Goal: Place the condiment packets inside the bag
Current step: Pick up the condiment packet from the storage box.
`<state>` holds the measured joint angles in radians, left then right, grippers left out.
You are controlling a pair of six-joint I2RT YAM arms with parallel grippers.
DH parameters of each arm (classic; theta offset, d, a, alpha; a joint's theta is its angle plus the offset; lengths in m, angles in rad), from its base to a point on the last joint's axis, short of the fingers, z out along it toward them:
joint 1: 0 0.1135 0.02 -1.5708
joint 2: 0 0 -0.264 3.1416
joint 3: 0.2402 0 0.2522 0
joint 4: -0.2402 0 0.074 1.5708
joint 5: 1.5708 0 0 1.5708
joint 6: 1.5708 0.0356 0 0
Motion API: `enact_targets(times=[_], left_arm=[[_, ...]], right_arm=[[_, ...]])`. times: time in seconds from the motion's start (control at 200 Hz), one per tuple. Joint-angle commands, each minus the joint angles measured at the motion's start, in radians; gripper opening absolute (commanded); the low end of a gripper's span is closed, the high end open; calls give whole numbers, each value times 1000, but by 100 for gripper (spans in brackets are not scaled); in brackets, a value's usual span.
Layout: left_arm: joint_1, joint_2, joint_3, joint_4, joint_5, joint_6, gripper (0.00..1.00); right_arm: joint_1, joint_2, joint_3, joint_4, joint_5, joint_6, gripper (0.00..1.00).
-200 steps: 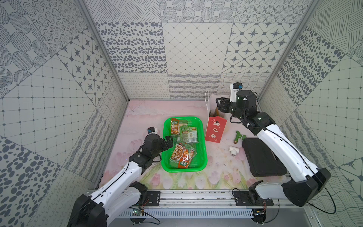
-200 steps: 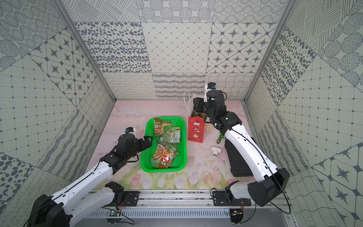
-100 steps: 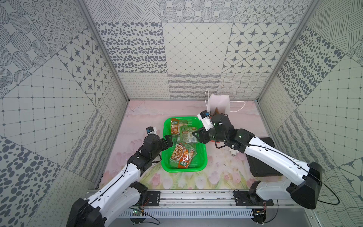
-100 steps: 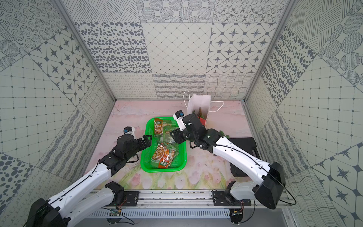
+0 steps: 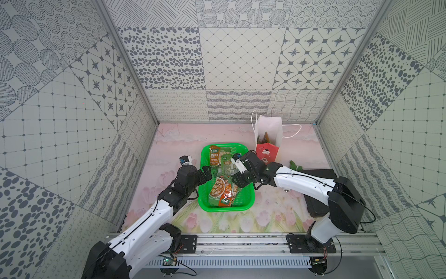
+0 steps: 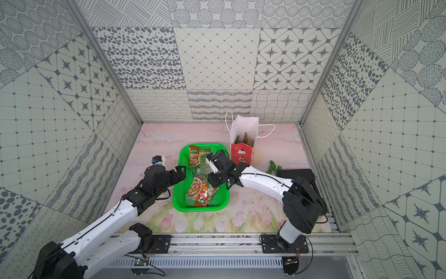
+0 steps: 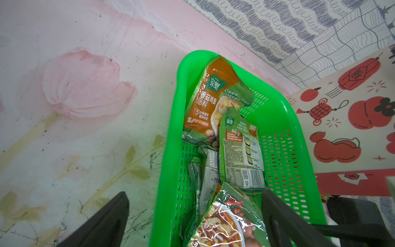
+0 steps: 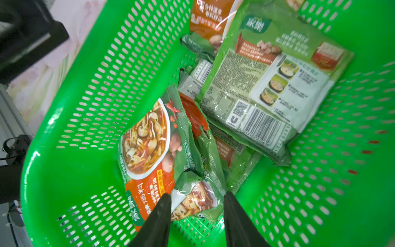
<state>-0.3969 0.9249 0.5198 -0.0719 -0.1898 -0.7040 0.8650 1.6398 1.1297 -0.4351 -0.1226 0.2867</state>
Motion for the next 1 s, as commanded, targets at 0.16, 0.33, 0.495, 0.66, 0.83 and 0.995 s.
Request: enact_targets(times=[0.16,0.33,0.495,0.66,0.83,0.995], left_arm=[[5,-2,2,-3,-7,6,99],[4,1,4,1,-2,5,99],[5,-1,3,-2,-3,7,99],[4,-7,3,-3,-6,10,99],[4,-13,0,-3,-7,8,99],[4,-14,0,-1,-2,11,99]], right_arm=[[8,135,49,34,-68,-20,45],[10,138,57,24,-55,-15,47],[11,114,80,23,-108,-21,49],[11,85,93,23,-55,17,46],[13,41,72,66,-49,49,47],[13,87,83,87,-133,56,51]])
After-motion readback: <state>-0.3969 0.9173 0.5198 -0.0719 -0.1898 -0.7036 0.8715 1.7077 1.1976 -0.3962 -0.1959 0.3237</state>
